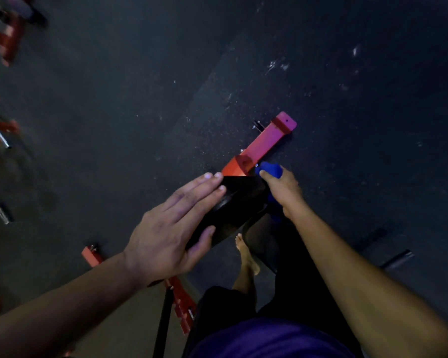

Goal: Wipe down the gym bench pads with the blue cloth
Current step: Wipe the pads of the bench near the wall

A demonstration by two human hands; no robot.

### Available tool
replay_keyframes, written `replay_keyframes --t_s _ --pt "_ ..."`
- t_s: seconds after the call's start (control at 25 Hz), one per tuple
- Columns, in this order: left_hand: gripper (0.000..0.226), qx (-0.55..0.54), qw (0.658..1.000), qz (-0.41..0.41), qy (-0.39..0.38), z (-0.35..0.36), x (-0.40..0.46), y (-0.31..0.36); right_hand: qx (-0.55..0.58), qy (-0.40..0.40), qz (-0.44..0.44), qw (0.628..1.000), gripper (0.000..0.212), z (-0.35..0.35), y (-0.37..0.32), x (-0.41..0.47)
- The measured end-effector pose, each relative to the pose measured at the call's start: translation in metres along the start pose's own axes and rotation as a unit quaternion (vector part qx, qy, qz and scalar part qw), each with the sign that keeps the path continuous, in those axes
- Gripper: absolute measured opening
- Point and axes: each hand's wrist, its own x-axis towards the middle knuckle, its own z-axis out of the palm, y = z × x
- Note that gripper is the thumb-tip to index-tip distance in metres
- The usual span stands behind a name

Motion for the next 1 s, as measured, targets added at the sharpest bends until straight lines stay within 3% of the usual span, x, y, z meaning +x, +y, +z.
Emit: replay_keyframes --t_s 0.08,0.16,0.28,0.44,0.6,0.76,0.88,1.0 --pt "0.05 0.001 1.0 -0.006 -0.001 -0.001 0.0 0.001 0.066 -0.007 -0.033 0.997 0.048 -0.003 -0.002 -0.032" --pt "0.05 -0.004 1.0 -0.002 -0.003 0.001 0.0 -0.001 0.072 0.007 -0.063 0.995 0.036 -0.002 0.002 -0.039" --pt "0.051 -0.01 1.0 0.004 0.001 0.002 -0.003 -0.005 0.051 0.03 -0.051 0.997 0.023 0.002 0.001 -0.018" --pt "0.051 -0.02 1.0 -0.003 0.005 0.001 -0.006 -0.005 0.047 -0.022 -0.037 0.998 0.024 -0.012 -0.009 -0.013" --pt "0.048 0.018 0.998 -0.01 0.051 -0.006 -0.012 0.007 0.006 -0.012 -0.142 0.99 0.021 -0.051 -0.063 -0.065" --pt "0.048 0.029 0.994 -0.034 0.098 -0.002 -0.041 0.007 0.036 -0.12 -0.243 0.962 0.026 -0.047 -0.104 -0.136" --pt "0.055 0.028 0.995 -0.036 0.092 0.006 -0.071 0.002 -0.011 -0.052 -0.328 0.943 0.036 -0.023 -0.098 -0.149" --pt "0.056 0.057 0.993 -0.032 0.097 0.015 -0.077 -0.002 0.033 -0.037 -0.199 0.979 0.038 -0.021 -0.078 -0.116"
